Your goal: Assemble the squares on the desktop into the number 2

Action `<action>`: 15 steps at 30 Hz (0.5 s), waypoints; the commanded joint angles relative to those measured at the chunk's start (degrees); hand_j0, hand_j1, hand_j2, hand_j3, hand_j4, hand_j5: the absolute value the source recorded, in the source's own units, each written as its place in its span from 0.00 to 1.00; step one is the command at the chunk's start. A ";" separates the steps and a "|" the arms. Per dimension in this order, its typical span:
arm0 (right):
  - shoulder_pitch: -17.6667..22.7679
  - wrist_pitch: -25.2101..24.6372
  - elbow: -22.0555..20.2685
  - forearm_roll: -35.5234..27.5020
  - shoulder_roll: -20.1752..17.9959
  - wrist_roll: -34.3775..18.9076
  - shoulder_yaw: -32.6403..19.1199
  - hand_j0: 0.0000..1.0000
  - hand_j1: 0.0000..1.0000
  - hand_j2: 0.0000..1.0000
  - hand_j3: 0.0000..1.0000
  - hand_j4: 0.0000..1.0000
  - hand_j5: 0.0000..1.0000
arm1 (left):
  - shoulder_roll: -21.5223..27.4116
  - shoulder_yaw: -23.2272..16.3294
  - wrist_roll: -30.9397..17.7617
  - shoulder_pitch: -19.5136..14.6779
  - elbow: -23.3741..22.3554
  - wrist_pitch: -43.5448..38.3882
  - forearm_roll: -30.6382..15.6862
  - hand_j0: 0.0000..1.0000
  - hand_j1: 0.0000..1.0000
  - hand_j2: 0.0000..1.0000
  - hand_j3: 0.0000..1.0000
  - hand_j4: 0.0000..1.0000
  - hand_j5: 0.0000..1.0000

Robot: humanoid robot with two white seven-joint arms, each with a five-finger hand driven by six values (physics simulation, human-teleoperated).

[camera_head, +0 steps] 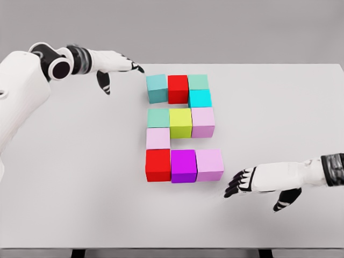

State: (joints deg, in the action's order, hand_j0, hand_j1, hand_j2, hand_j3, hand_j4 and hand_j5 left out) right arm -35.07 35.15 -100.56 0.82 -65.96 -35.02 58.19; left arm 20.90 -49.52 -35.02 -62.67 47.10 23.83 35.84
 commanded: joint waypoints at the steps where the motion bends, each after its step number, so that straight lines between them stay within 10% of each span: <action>1: 0.00 -0.15 0.10 -0.91 -4.62 0.02 -4.49 1.00 1.00 1.00 1.00 1.00 1.00 | 0.02 1.00 0.02 -0.09 0.01 0.07 -0.06 1.00 1.00 1.00 1.00 1.00 1.00; 4: 0.09 -0.15 3.69 -7.05 -5.85 0.02 -11.42 1.00 1.00 1.00 1.00 1.00 1.00 | 0.72 2.57 0.02 -0.35 1.50 2.44 -2.08 1.00 1.00 1.00 1.00 1.00 1.00; 6: 0.00 -0.15 7.39 -16.64 0.20 0.02 -19.86 1.00 1.00 1.00 1.00 1.00 1.00 | 7.13 10.84 0.02 2.36 8.79 11.17 -12.26 1.00 1.00 1.00 1.00 1.00 1.00; 11: 0.00 -0.15 7.74 -16.82 5.67 0.02 -29.10 1.00 1.00 1.00 1.00 1.00 1.00 | 23.39 24.73 0.02 22.14 26.99 11.17 -43.65 1.00 1.00 1.00 1.00 1.00 1.00; 15: 0.18 -0.15 8.45 -16.29 6.37 0.02 -29.36 1.00 1.00 1.00 1.00 1.00 1.00 | 29.55 24.99 0.02 32.08 34.81 11.17 -48.05 1.00 1.00 1.00 1.00 1.00 1.00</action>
State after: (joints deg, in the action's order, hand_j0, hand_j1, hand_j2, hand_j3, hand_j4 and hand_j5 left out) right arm -34.89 35.15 -92.46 -15.03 -60.31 -35.02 29.87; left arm 46.72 -26.04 -35.03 -29.71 77.19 34.93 -7.57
